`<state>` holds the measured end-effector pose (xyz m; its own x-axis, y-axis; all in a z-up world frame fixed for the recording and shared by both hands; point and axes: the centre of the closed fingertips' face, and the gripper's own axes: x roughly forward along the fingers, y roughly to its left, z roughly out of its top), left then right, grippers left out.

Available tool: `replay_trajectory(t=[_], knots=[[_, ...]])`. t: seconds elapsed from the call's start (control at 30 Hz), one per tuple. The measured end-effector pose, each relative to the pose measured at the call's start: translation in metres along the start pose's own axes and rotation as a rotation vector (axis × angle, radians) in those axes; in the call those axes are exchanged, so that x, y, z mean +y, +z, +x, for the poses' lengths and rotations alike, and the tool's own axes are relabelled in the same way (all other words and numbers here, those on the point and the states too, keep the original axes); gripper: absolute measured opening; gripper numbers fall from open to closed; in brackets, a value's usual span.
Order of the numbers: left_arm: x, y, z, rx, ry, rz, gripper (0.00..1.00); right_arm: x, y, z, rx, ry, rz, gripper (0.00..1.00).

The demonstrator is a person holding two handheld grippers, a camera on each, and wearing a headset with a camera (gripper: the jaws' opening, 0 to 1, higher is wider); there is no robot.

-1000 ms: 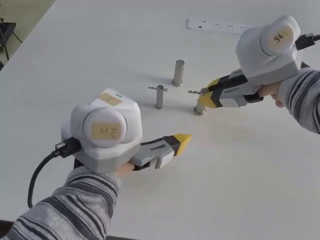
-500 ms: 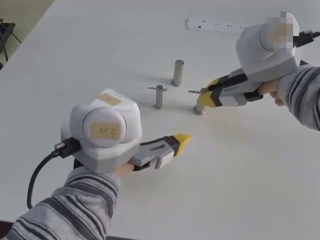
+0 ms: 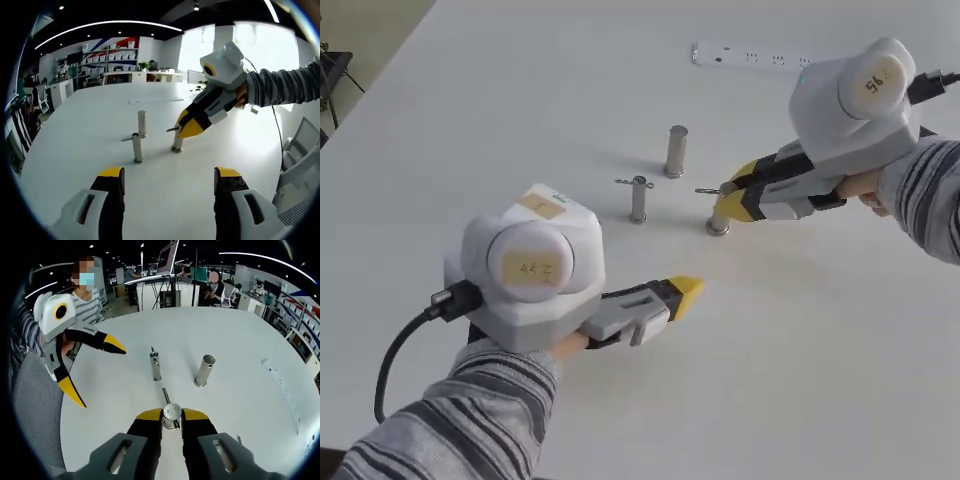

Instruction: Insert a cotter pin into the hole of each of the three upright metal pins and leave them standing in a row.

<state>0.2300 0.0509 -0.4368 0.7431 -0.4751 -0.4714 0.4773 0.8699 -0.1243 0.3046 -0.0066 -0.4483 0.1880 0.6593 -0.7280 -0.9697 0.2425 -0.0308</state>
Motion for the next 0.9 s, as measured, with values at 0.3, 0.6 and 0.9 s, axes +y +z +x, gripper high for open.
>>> replay_trajectory(t=[0.3, 0.6, 0.9], knots=[[-0.001, 0.001, -0.001, -0.005, -0.006, 0.0, 0.75, 0.001, 0.019, -0.009, -0.078, -0.002, 0.009, 0.22], [0.0, 0.006, -0.002, -0.025, -0.007, 0.003, 0.84, -0.019, 0.055, -0.006, -0.232, -0.086, 0.11, 0.31], [0.002, 0.008, -0.008, -0.033, -0.004, -0.001, 0.88, -0.048, 0.057, 0.014, -0.247, -0.183, 0.202, 0.3]])
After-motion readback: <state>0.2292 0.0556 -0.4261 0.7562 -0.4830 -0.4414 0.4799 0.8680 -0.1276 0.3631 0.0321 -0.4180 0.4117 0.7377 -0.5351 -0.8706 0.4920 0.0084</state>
